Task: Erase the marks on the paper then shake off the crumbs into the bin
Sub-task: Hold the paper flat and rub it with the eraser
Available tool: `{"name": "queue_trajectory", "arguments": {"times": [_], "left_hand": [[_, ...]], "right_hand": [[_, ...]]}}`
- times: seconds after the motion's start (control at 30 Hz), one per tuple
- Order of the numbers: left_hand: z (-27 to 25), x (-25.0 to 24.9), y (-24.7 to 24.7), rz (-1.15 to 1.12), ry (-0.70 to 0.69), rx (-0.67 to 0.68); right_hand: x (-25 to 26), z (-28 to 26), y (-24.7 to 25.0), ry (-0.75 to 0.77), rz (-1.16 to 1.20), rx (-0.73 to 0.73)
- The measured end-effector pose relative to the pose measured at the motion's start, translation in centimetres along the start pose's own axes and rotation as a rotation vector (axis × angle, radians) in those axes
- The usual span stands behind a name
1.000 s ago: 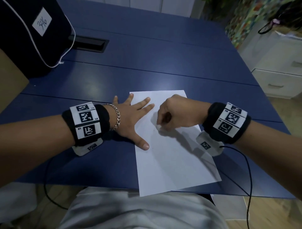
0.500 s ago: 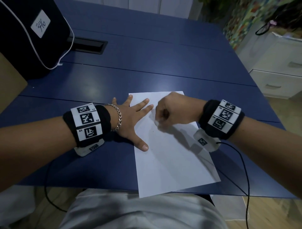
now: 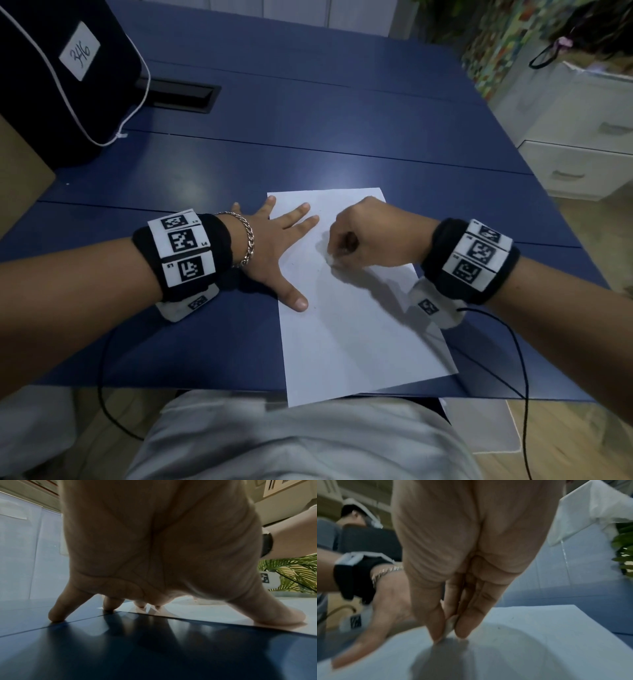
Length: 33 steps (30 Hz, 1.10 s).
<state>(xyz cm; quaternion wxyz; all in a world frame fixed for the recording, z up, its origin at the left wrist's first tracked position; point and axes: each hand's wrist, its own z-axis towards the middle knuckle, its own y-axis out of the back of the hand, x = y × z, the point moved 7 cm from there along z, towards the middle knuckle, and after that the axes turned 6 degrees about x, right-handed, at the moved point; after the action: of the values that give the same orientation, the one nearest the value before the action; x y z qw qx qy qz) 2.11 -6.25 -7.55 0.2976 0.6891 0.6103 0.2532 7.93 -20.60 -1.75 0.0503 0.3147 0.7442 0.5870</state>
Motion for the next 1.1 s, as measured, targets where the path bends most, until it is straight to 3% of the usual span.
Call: {"name": "queue_trajectory", "arguments": {"times": [0.2, 0.37, 0.5, 0.67, 0.83, 1.0, 1.1], "left_hand": [[-0.6, 1.1, 1.3, 0.047, -0.046, -0.051], [-1.3, 1.1, 0.5, -0.024, -0.084, -0.084], [-1.1, -0.7, -0.1, 0.009, -0.144, -0.104], [-0.2, -0.4, -0.7, 0.064, -0.111, -0.090], [0.0, -0.4, -0.7, 0.094, -0.092, -0.083], [-0.1, -0.4, -0.7, 0.091, -0.083, -0.073], [-0.1, -0.4, -0.7, 0.103, -0.079, -0.076]], "right_hand": [[-4.2, -3.7, 1.0, -0.204, -0.004, -0.019], [-4.4, -4.1, 0.8, -0.226, 0.022, -0.029], [-1.9, -2.9, 0.7, -0.155, 0.018, -0.003], [1.9, -0.9, -0.4, 0.027, -0.013, -0.016], [2.3, -0.4, -0.9, 0.048, -0.011, -0.037], [4.3, -1.5, -3.0, 0.145, 0.009, 0.192], [3.2, -0.3, -1.4, 0.133, -0.008, 0.066]]}}
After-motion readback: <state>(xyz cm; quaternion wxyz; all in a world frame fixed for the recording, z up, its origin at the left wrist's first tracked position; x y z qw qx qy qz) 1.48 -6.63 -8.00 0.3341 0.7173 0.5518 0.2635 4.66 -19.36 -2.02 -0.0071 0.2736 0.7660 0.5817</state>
